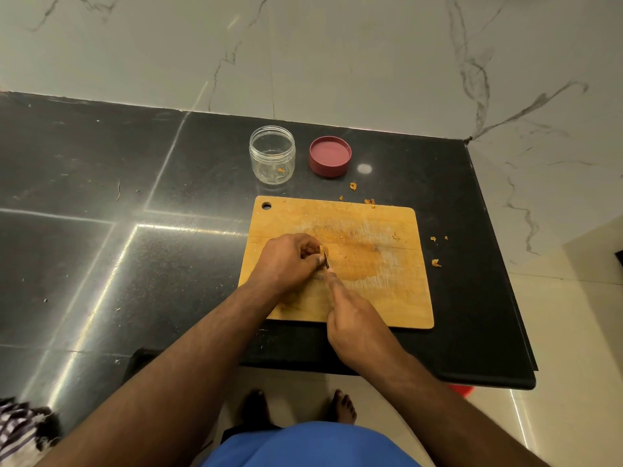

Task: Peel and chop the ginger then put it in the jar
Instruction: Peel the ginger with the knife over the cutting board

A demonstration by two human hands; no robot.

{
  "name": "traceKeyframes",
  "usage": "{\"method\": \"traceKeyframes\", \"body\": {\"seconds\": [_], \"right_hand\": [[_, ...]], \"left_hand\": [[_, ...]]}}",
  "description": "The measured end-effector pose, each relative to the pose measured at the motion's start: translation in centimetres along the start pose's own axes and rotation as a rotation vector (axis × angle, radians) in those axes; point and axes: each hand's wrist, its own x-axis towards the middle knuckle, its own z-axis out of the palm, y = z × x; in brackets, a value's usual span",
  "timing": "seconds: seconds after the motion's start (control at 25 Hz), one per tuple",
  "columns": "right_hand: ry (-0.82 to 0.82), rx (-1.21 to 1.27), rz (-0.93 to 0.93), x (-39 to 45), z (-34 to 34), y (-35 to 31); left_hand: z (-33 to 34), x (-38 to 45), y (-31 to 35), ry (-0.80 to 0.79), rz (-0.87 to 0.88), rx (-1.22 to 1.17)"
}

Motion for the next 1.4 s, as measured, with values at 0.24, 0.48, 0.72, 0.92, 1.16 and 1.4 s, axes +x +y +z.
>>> {"method": "traceKeyframes", "body": {"seconds": [0.24, 0.48, 0.72, 0.92, 1.16, 1.4], "right_hand": [[0.012, 0.027, 0.030, -2.7, 0.7, 1.0], [0.036, 0.050, 0.023, -4.1, -0.7, 1.3], [0.119, 0.125, 0.042, -3.1, -3.1, 1.8], [0.099, 0.032, 0.070, -1.2, -3.7, 2.6], [-0.089, 0.042, -0.110, -2.6, -1.3, 2.5], [0.007, 0.055, -0.111, -1.9, -1.4, 2.7]], "left_hand": [[0.0, -0.1, 0.1, -0.007, -0.008, -0.006], [-0.5, 0.1, 0.2, -0.070, 0.007, -0.005], [-1.0, -0.1, 0.1, -0.090, -0.006, -0.034], [-1.0, -0.5, 0.8, 0.050, -0.072, -0.107], [-3.6, 0.0, -0.1, 0.134, -0.235, -0.435], [-4.2, 0.0, -0.6, 0.143, -0.307, -0.539]]}}
